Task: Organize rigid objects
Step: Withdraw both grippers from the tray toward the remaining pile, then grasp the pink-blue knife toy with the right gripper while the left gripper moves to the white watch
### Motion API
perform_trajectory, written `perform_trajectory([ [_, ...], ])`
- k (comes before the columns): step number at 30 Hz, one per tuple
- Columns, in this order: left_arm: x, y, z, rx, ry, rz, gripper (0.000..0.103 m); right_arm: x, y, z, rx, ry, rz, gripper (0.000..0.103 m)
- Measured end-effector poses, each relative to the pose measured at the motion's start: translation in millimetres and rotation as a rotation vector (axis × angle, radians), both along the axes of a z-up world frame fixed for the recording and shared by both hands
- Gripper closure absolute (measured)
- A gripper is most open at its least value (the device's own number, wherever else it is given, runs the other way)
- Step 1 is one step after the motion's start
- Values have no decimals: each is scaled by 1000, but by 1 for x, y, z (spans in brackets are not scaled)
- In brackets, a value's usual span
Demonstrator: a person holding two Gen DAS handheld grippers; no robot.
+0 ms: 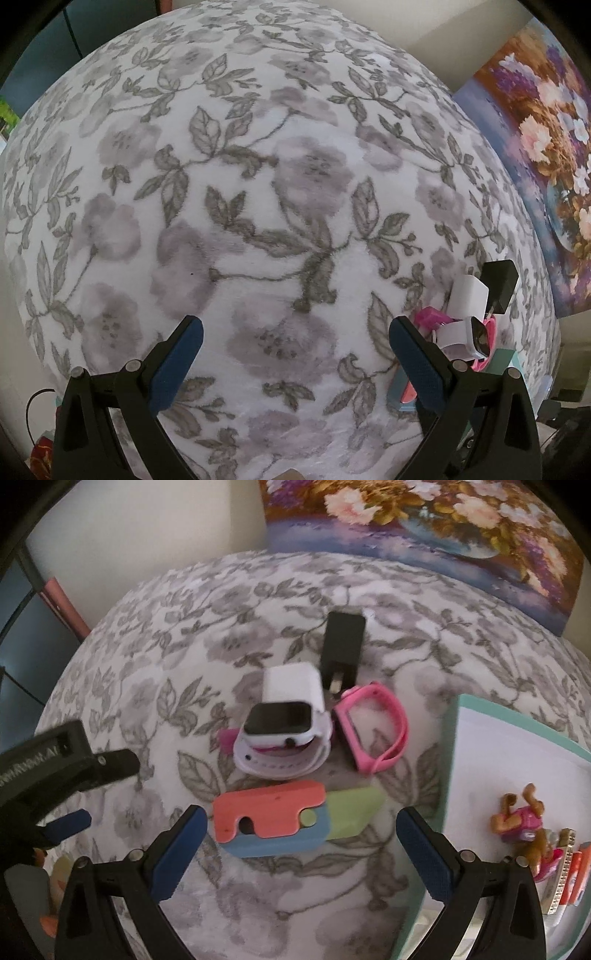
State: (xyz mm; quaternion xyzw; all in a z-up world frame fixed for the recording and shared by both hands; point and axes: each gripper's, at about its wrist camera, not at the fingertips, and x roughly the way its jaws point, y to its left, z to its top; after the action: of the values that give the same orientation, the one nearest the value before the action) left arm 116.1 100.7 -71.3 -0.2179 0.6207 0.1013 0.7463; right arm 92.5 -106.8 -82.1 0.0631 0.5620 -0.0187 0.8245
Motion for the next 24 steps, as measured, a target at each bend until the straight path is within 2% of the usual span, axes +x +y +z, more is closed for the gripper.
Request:
perform_trajectory([
  [4, 1, 0, 0, -13, -3, 6, 2, -1, 7, -9, -26, 38, 9, 0],
  [10, 0, 2, 0, -37, -1, 8, 2, 0, 7, -23, -13, 87, -22, 0],
  [20, -1, 3, -3, -50, 7, 20, 2, 11, 20, -32, -110, 75, -32, 1],
  [24, -1, 3, -3, -53, 7, 20, 2, 12, 21, -30, -108, 61, -32, 7],
])
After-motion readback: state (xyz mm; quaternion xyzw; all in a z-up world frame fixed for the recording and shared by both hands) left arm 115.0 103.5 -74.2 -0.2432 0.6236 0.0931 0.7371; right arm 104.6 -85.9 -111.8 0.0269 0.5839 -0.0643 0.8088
